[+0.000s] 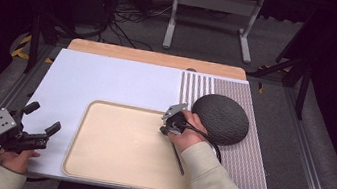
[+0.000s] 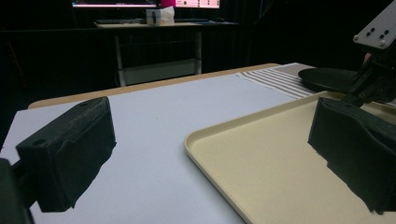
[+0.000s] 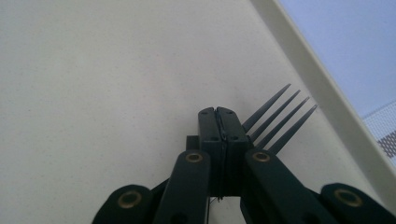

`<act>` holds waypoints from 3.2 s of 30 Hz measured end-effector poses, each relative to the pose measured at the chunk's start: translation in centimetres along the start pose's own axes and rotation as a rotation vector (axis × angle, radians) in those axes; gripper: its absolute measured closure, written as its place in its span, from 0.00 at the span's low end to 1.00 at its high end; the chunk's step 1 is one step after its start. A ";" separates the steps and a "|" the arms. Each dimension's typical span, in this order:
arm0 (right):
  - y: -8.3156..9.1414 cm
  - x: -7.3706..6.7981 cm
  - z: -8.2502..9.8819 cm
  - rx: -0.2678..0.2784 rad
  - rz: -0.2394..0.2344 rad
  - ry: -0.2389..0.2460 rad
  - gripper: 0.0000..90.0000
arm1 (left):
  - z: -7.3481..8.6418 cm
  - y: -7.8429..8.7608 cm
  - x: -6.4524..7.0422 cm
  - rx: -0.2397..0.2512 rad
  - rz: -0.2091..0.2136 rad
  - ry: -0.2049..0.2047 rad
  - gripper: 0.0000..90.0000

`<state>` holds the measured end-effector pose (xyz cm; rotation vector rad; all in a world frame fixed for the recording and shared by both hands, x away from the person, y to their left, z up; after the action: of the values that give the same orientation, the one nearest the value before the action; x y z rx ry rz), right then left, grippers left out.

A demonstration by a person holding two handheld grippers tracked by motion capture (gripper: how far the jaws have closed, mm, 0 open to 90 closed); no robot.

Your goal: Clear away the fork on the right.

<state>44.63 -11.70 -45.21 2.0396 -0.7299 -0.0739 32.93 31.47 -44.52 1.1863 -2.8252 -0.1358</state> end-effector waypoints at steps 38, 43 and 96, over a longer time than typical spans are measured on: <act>1.2 2.9 2.3 -0.064 0.101 -0.088 1.00 | 0.0 0.0 0.0 -0.003 -0.001 -0.002 0.01; 1.6 3.0 2.2 -0.052 0.109 -0.081 0.99 | 0.0 0.0 0.0 -0.004 -0.003 -0.003 0.01; 12.7 3.0 10.0 0.570 0.205 -0.286 0.15 | 0.0 -1.3 0.2 -0.011 0.011 0.001 0.01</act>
<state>37.88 -25.74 -39.95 2.5052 -1.2457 -0.0427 33.68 30.39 -44.61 1.1680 -2.8260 -0.1492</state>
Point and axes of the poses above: each handheld gripper's, and its own axes: y roughly backward along the jaws, z roughly out of its underside, x roughly to its right, the point moved 2 cm from there along -y, roughly forward along the jaws, and after that the axes turned 10 degrees about z, right-handed, at the moved point
